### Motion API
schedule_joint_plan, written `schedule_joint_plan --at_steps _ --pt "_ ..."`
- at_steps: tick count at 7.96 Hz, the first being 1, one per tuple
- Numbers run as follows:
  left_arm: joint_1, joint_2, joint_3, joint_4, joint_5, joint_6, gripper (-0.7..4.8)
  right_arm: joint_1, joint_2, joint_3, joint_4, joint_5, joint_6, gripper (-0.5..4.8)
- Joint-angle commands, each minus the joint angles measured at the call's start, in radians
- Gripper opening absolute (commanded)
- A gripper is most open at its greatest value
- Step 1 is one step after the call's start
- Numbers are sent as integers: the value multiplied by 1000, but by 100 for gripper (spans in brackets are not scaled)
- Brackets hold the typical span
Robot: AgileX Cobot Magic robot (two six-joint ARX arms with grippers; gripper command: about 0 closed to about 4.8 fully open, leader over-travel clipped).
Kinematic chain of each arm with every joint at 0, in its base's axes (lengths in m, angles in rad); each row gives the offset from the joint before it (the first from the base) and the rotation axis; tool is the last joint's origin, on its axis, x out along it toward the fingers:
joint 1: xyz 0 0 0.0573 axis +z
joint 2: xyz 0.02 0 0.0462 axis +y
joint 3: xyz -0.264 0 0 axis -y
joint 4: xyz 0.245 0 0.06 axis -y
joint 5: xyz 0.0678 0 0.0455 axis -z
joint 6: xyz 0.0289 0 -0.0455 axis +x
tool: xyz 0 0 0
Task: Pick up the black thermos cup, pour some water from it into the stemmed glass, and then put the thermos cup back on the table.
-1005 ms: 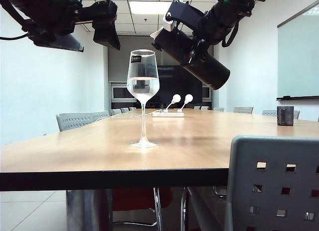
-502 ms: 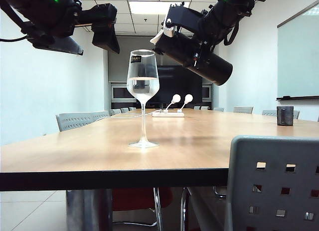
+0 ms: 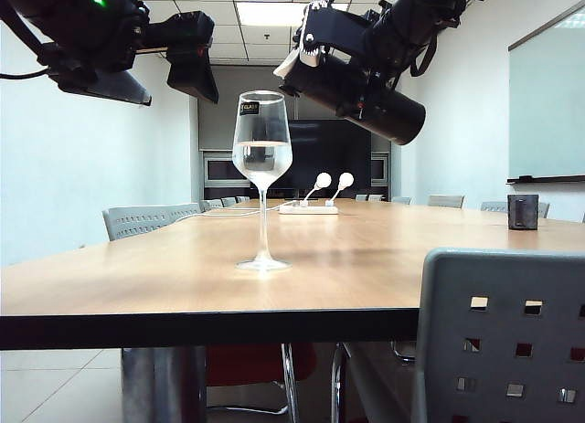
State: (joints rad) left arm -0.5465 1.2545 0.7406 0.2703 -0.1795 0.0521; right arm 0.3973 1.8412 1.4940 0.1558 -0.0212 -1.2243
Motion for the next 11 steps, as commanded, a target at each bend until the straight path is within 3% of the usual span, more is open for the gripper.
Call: schedule_joint_plan --at_steps 1,4,8,11 --pt "-1 -3 5 0 0 0 479 2 -21 19 89 1 -85 179" --pt "-1 -3 5 0 0 0 479 2 -20 19 127 0 -164 179" --pt "-1 -3 5 -1 1 -4 479 5 -20 19 201 3 -164 165" --pt "-2 -3 5 -3 1 -8 479 5 -20 19 216 -6 -259 165"
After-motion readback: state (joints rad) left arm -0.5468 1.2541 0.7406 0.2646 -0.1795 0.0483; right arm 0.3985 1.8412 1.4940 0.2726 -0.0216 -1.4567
